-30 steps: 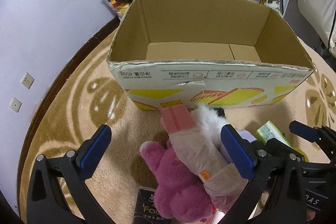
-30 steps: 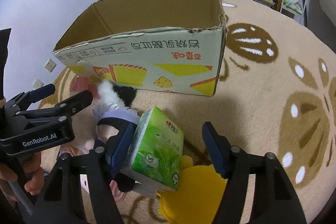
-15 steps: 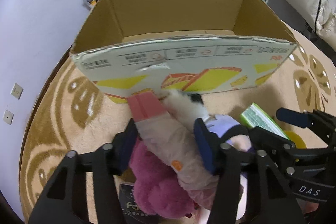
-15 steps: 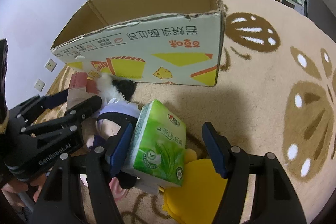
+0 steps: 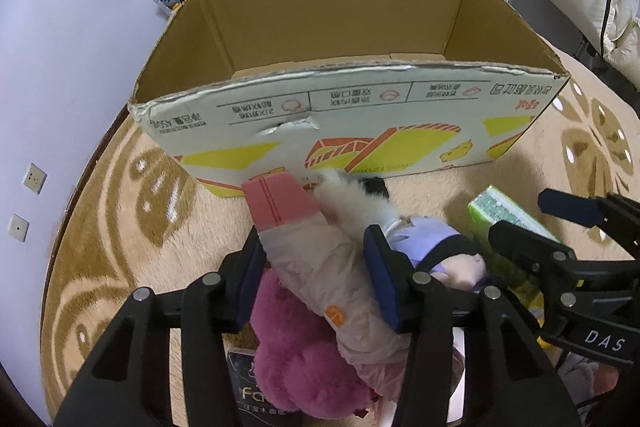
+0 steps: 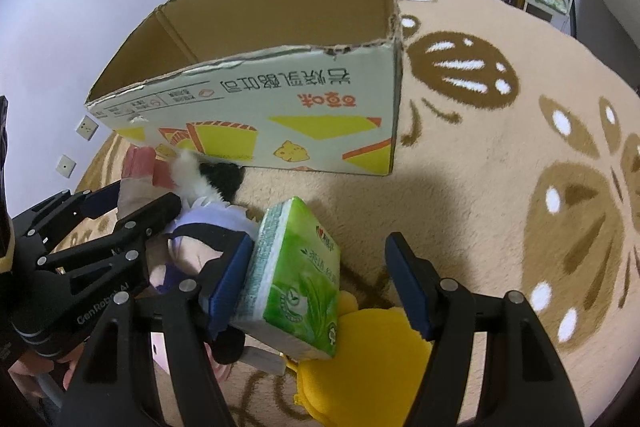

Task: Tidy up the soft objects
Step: 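Grasp the pink-wrapped roll with the left tool while the right tool grasps the green tissue pack, then carry the roll and tissue pack over the box and release both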

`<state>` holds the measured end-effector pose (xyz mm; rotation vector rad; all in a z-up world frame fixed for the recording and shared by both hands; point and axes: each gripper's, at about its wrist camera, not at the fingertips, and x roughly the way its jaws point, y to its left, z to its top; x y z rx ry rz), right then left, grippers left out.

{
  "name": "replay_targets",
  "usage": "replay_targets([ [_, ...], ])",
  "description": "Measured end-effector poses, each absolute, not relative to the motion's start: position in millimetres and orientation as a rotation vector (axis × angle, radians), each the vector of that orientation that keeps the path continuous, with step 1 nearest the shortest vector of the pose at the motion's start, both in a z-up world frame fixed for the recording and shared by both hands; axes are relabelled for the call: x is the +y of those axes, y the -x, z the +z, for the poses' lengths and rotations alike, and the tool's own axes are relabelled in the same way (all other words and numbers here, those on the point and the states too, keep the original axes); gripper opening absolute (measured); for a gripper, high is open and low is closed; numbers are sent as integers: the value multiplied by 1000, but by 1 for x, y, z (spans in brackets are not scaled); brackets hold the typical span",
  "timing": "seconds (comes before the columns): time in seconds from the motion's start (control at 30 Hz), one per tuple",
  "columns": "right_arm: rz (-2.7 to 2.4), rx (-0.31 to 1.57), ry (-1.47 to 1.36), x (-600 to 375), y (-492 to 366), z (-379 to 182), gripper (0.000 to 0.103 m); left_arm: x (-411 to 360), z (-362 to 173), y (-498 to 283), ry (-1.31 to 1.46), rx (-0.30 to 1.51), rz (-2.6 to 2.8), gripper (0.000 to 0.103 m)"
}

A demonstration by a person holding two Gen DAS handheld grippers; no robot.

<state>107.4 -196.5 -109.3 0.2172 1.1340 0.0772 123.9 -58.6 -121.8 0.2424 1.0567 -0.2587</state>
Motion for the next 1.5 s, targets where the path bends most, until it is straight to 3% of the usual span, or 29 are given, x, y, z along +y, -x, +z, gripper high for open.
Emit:
replay_targets([
  [0.33, 64, 1130, -204, -195, -105, -105, 72, -42, -135, -144, -67, 1166, -292, 49],
  [0.57, 116, 1188, -250, -189, -107, -116, 70, -40, -127, -147, -28, 1153, -307, 31],
  [0.7, 166, 1184, -285, -186, -107, -112, 42, -34, -114, -144, -48, 1110, -289, 27],
  [0.9, 152, 1131, -251, -182, -103, -100, 32, -32, -96, -135, -81, 1061, -255, 24],
  [1.5, 183, 983, -269, -182, -82, -58, 31, -6, -58, -116, -72, 883, -221, 21],
])
